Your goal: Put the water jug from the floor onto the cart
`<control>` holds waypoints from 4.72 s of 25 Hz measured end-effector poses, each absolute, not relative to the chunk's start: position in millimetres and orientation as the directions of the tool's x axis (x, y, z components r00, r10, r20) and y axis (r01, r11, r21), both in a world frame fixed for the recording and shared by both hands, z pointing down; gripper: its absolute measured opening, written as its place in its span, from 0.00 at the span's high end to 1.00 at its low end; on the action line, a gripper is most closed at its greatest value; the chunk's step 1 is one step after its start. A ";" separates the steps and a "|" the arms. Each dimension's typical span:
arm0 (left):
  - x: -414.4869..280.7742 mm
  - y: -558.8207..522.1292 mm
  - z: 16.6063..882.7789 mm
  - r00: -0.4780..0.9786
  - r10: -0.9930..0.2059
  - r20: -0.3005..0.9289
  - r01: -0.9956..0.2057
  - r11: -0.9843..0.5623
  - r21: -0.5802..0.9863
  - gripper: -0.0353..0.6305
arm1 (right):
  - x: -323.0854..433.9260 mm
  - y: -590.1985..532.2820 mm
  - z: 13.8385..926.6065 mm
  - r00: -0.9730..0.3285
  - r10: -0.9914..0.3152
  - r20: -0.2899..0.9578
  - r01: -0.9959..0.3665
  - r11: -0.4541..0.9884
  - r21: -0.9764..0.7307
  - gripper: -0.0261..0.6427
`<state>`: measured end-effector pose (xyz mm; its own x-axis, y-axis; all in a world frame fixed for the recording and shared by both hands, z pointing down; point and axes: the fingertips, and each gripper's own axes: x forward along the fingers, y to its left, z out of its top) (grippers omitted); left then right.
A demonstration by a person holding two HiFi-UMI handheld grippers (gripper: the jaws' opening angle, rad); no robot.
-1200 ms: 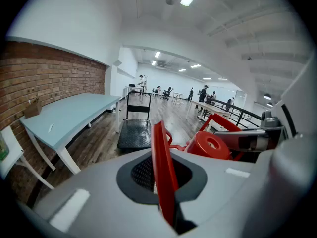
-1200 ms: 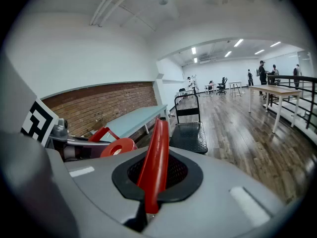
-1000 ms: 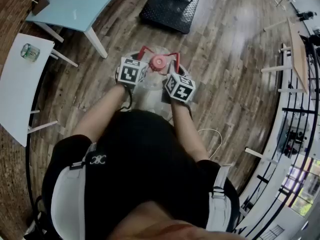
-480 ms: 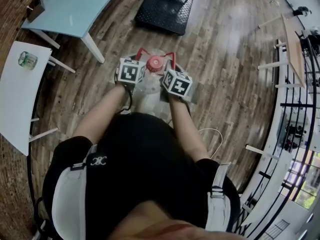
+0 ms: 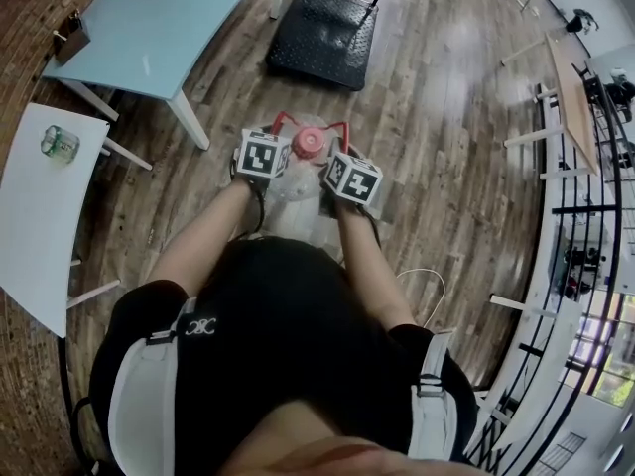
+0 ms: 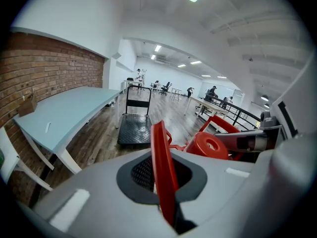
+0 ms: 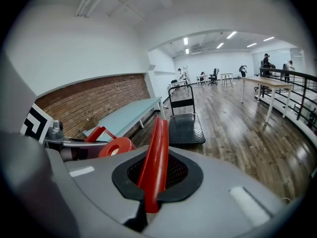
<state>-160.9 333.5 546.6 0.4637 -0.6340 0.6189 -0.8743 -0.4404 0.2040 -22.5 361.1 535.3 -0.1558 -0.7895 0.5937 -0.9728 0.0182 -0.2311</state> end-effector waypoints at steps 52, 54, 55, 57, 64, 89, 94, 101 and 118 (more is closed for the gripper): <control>-6.7 -111.2 569.7 0.436 -0.618 0.654 -0.884 -0.432 0.181 0.95 | 127.9 -83.0 557.8 -0.229 -0.778 0.585 -0.957 0.069 -0.283 0.94; -2.0 -122.0 576.1 0.444 -0.608 0.658 -0.880 -0.435 0.192 0.95 | 132.4 -93.6 562.0 -0.224 -0.773 0.594 -0.958 0.062 -0.281 0.94; 0.0 -128.6 578.0 0.449 -0.604 0.659 -0.877 -0.438 0.196 0.95 | 134.1 -99.4 564.1 -0.220 -0.769 0.600 -0.959 0.057 -0.278 0.94; 3.3 -145.3 577.8 0.457 -0.599 0.657 -0.871 -0.450 0.195 0.95 | 136.4 -113.8 568.3 -0.211 -0.764 0.610 -0.961 0.049 -0.272 0.94; 14.2 -215.9 604.8 0.486 -0.539 0.688 -0.852 -0.467 0.236 0.95 | 146.2 -179.7 591.6 -0.181 -0.739 0.649 -0.965 0.005 -0.264 0.94; 50.9 -451.8 628.6 0.520 -0.518 0.680 -0.824 -0.513 0.239 0.95 | 183.5 -406.4 619.7 -0.112 -0.708 0.697 -0.982 -0.031 -0.189 0.94; 58.8 -473.1 646.1 0.490 -0.510 0.707 -0.838 -0.500 0.219 0.94 | 193.0 -430.7 639.4 -0.134 -0.694 0.708 -0.981 -0.009 -0.195 0.94; 73.4 -495.2 682.8 0.459 -0.476 0.751 -0.851 -0.478 0.217 0.94 | 209.8 -455.1 671.2 -0.170 -0.664 0.728 -0.975 0.004 -0.224 0.94; 97.6 -561.5 754.9 0.399 -0.472 0.786 -0.878 -0.445 0.178 0.92 | 233.1 -534.9 736.5 -0.173 -0.656 0.734 -0.985 0.096 -0.146 0.94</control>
<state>97.6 -561.5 754.9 0.3986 -0.4725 0.7861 -0.8779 -0.4447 0.1778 233.1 -534.9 736.5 -0.1727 -0.6563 0.7344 -0.9846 0.0955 -0.1462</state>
